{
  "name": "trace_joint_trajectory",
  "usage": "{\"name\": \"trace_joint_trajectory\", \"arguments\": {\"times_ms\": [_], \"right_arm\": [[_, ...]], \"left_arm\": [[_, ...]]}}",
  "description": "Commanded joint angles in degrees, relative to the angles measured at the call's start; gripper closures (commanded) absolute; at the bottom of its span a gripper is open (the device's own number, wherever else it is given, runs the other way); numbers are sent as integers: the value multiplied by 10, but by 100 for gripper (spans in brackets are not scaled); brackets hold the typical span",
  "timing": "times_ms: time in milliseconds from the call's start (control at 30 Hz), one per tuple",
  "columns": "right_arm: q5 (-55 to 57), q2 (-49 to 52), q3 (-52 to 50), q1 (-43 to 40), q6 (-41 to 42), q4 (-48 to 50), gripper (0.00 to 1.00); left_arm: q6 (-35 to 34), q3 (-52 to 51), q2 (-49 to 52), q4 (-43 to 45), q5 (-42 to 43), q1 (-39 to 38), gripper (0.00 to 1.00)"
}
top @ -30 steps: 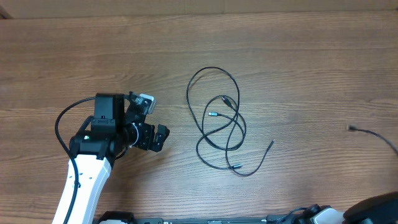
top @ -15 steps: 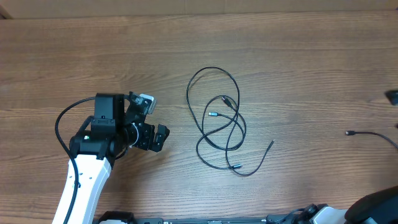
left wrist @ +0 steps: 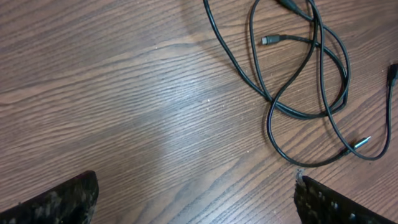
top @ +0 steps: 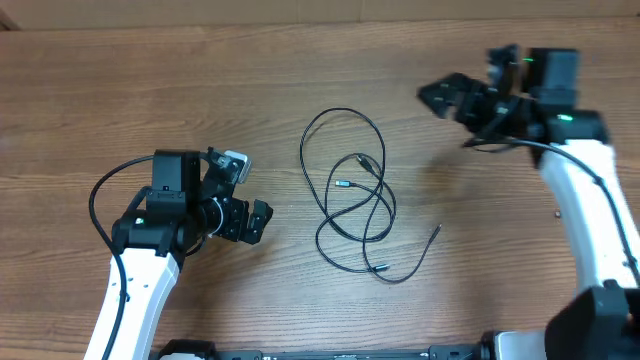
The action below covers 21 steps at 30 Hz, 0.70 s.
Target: Untangle cables
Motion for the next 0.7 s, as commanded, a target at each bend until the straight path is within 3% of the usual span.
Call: {"name": "trace_joint_trajectory", "arguments": {"times_ms": [0, 200, 333, 500, 667], "right_arm": [[-1, 61, -5, 70, 98, 56, 0], [-1, 197, -5, 203, 235, 237, 0], [61, 207, -5, 225, 350, 261, 0], [138, 222, -5, 263, 367, 282, 0], [140, 274, -5, 292, 370, 362, 0]], "left_arm": [[-8, 6, -2, 2, 0, 1, 0], [-8, 6, -2, 2, 0, 1, 0], [-8, 6, -2, 2, 0, 1, 0], [-8, 6, -2, 2, 0, 1, 0], [-8, 6, -2, 2, 0, 1, 0]]}}
